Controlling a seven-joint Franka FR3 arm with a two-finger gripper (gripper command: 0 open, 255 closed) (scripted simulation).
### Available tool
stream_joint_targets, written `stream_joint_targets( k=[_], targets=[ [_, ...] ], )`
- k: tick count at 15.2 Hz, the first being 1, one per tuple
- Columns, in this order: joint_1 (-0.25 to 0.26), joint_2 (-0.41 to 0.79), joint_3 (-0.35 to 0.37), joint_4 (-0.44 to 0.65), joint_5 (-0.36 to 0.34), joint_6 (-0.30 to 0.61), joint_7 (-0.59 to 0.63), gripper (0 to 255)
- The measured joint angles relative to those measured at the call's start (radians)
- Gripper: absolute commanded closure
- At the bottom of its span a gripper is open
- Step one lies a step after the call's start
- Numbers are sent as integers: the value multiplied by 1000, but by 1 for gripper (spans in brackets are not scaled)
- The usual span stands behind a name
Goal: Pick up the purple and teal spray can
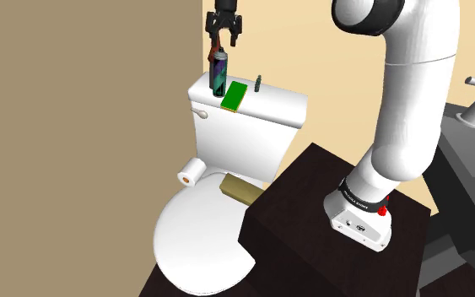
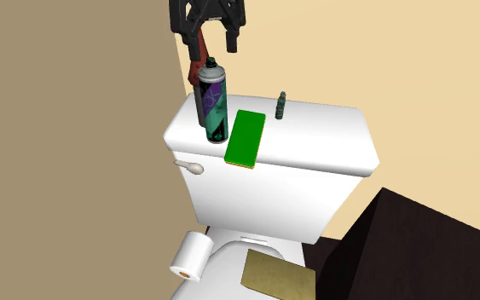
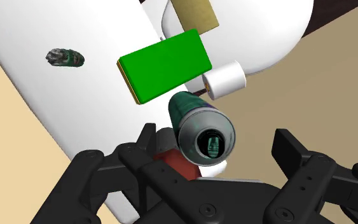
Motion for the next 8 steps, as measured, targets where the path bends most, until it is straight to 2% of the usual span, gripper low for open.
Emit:
stream_joint_targets(
  k=[1,3,8],
  targets=[
    [-6,63,5,95,12,-36,8,0],
    [-14,114,7,146,20,-41,4,0],
    [-12,112,6,76,21,25,-8,0]
  ],
)
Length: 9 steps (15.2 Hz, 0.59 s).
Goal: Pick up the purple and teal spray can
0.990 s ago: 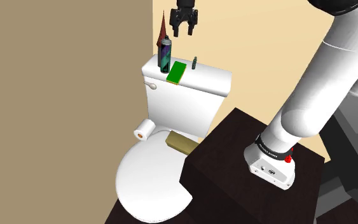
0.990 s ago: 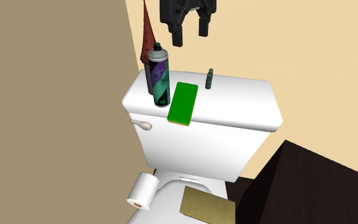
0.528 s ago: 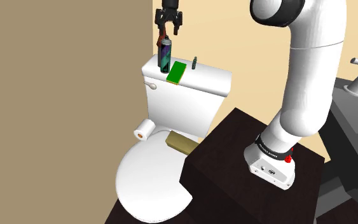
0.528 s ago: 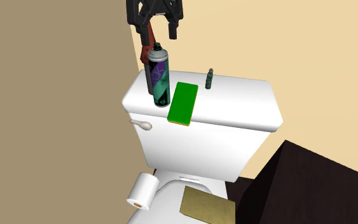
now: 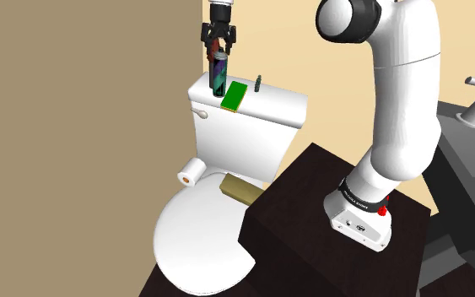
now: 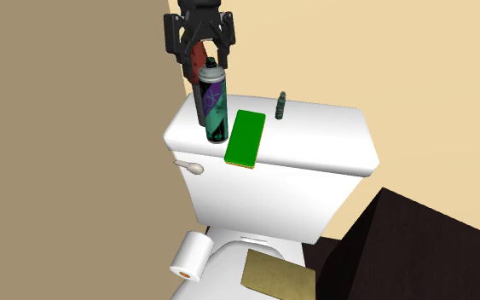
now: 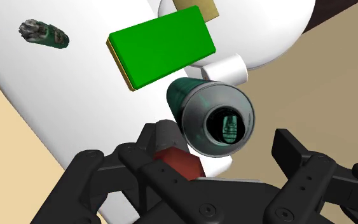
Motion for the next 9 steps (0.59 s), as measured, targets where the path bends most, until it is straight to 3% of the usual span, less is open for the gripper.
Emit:
stream_joint_targets(
  k=[1,2,9],
  targets=[
    [1,0,0,-12,0,12,-2,0],
    [2,-4,0,-23,0,19,-3,255],
    [2,-6,0,-30,0,26,-3,255]
  ],
)
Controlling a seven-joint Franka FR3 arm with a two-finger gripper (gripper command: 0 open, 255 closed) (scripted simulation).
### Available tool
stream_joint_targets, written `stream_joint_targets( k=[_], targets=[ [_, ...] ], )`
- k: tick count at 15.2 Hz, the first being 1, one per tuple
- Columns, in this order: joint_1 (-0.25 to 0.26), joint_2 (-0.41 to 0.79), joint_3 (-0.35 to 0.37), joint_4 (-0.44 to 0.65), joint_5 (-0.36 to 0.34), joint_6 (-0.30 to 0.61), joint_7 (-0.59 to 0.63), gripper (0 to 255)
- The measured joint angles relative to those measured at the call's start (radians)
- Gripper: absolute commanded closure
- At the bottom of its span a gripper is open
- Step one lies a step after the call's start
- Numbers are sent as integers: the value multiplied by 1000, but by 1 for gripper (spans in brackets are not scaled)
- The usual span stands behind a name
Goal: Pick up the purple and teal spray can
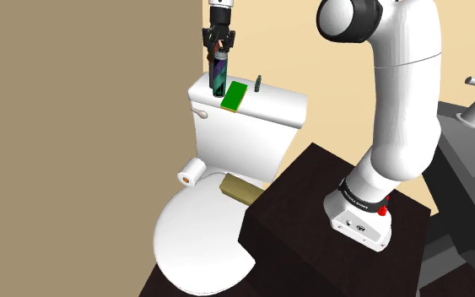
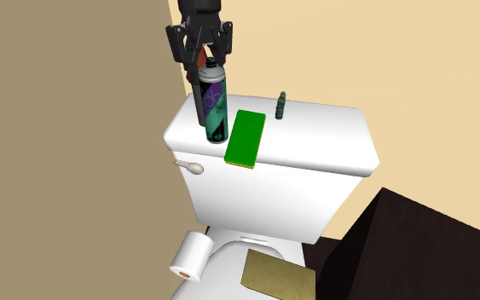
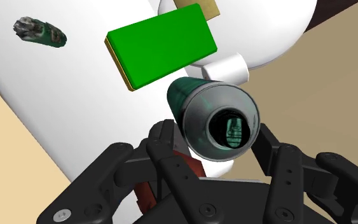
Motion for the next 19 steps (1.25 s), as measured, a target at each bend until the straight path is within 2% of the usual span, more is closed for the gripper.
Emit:
stream_joint_targets(
  k=[4,9,14,18,19],
  targets=[
    [0,2,0,7,0,-7,1,255],
    [-5,13,1,85,1,-74,11,255],
    [-12,38,3,197,4,-159,25,255],
    [-23,96,8,348,9,-251,40,255],
    [-23,95,8,355,9,-259,41,255]
  ],
)
